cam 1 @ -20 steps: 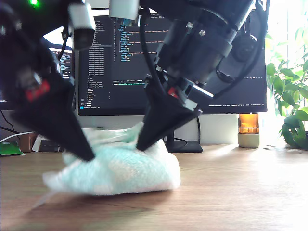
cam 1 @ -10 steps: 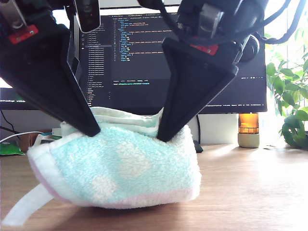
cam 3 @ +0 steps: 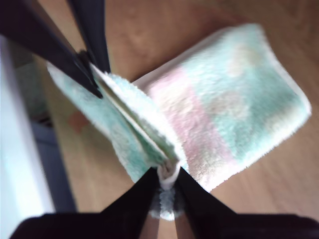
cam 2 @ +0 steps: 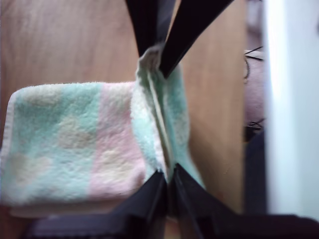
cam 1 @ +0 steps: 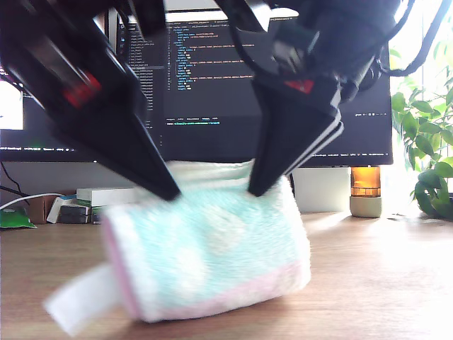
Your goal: Fold the tea towel to a neat square and place it to the right
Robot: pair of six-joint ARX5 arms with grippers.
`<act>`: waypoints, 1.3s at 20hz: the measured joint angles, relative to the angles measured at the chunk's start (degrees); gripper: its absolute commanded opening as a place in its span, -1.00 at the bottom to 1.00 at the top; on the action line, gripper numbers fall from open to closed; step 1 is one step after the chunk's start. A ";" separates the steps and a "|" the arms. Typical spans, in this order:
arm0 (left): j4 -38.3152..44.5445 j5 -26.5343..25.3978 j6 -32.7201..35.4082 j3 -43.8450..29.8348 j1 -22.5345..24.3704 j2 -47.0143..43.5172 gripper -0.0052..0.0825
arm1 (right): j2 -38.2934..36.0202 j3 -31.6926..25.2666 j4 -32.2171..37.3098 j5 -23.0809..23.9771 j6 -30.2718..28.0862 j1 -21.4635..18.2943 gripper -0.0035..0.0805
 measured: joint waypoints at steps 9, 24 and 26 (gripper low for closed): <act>3.23 -2.78 1.84 0.13 3.26 2.40 -0.93 | 5.44 0.07 7.30 -0.68 2.38 -2.60 -0.94; 2.32 -2.08 3.93 4.98 6.51 2.60 -0.93 | 6.86 4.15 6.54 -3.28 2.82 -6.75 -0.94; -2.64 0.57 1.25 6.56 6.38 2.91 -0.93 | 6.80 4.83 2.21 -5.77 2.95 -6.78 -0.94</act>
